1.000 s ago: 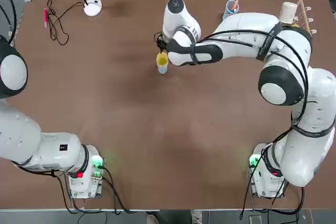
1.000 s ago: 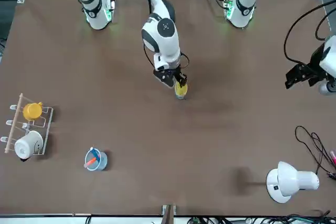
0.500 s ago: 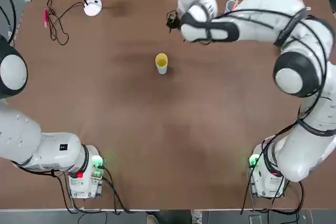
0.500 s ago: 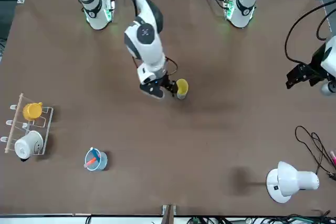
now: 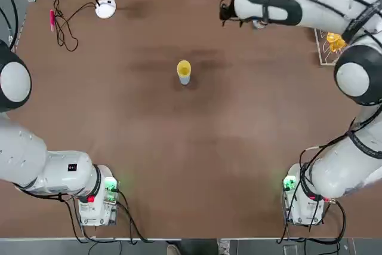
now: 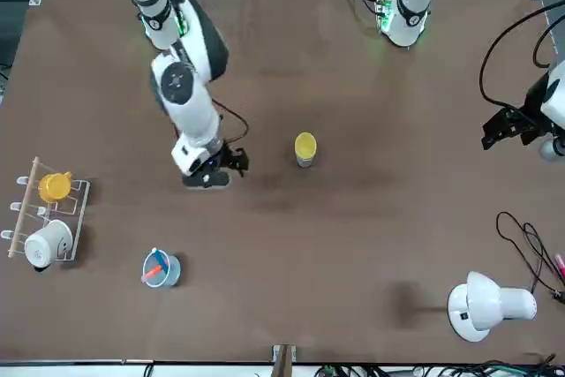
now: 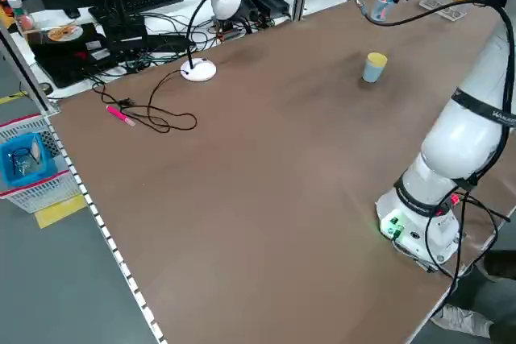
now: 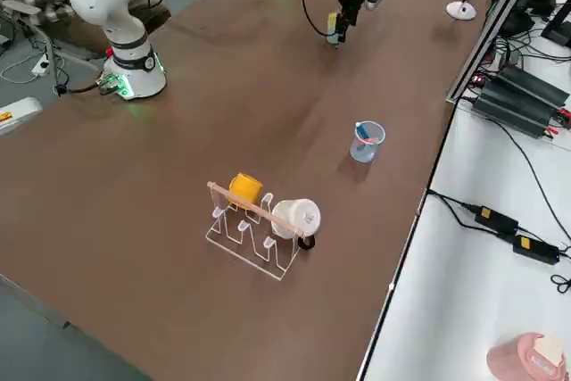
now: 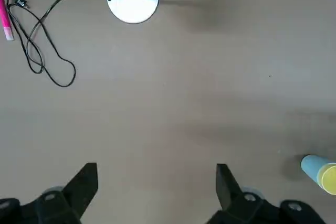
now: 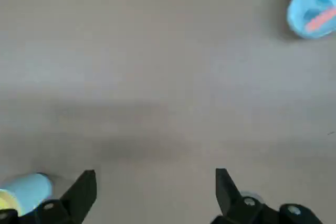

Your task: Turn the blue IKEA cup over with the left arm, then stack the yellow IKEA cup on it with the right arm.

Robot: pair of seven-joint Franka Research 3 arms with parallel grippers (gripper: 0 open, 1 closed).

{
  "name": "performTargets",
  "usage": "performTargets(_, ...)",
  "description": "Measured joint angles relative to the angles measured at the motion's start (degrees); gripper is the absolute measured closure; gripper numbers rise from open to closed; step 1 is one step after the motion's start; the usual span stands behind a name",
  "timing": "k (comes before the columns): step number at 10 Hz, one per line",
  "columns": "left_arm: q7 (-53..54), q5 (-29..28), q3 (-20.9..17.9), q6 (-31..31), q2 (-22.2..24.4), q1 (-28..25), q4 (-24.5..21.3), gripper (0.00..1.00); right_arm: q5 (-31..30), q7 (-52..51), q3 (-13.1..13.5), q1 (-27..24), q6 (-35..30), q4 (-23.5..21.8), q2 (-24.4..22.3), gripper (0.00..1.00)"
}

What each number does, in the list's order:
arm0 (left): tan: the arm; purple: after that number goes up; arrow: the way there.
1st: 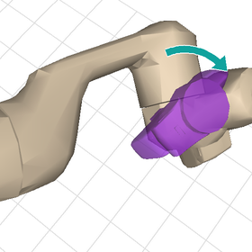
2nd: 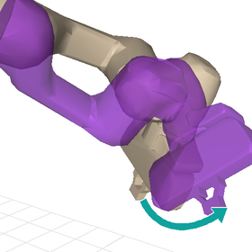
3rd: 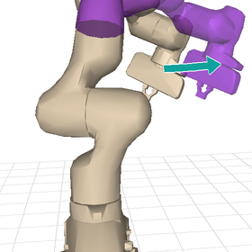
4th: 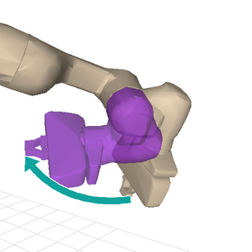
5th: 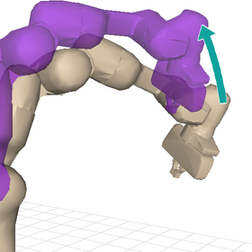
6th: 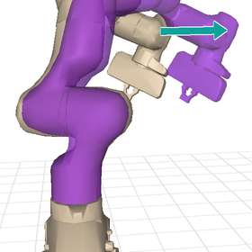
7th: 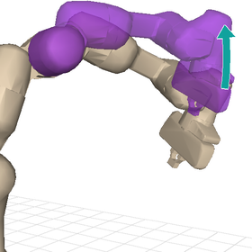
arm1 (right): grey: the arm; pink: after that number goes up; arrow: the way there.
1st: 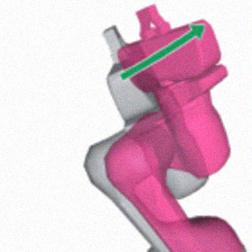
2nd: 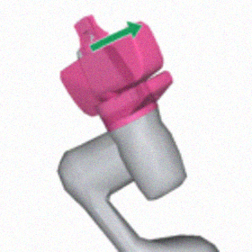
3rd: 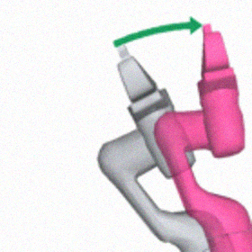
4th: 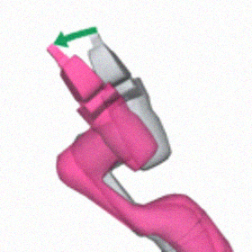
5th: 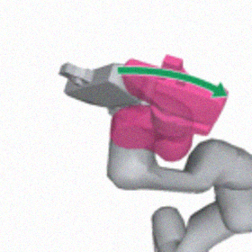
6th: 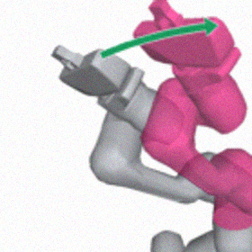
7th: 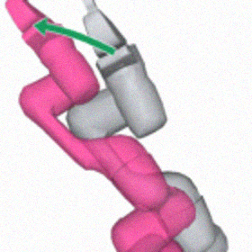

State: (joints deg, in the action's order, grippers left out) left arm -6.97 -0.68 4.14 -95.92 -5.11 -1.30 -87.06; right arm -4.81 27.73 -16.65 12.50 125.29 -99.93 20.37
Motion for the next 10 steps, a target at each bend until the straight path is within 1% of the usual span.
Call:
performTargets(2,0.01,0.00,0.16,0.00,0.08,0.18,0.26,0.01,0.02,-8.65,0.20,-4.69,-3.56,-0.10,-1.84,0.00)
performTargets(3,0.21,0.00,0.18,0.00,0.09,0.17,0.34,0.01,0.02,-10.38,0.75,-5.70,-5.67,-0.05,-3.36,0.00)
performTargets(5,1.01,-0.01,0.20,0.00,0.10,0.19,0.42,0.01,0.72,-12.45,3.14,-6.54,-11.52,0.97,-8.11,0.00)
performTargets(6,1.37,-0.02,0.24,0.00,0.14,0.25,0.57,0.01,2.85,-16.68,5.53,-7.43,-15.08,2.06,-11.15,0.00)
performTargets(7,1.74,-0.03,0.29,0.00,0.17,0.32,0.70,0.01,4.64,-20.97,8.81,-8.38,-18.72,3.42,-13.99,0.00)
performTargets(8,2.27,-0.03,0.38,0.00,0.18,0.41,0.73,0.01,5.21,-23.61,12.11,-9.35,-23.17,5.90,-15.96,0.00)
performTargets(9,2.45,-0.03,0.75,0.02,0.18,0.48,0.74,0.01,5.30,-24.59,14.68,-10.12,-27.09,8.60,-17.01,0.00)
performTargets(10,2.45,-0.04,1.38,0.04,0.18,0.54,0.74,0.01,5.16,-24.85,16.67,-10.70,-29.19,10.54,-17.57,0.00)
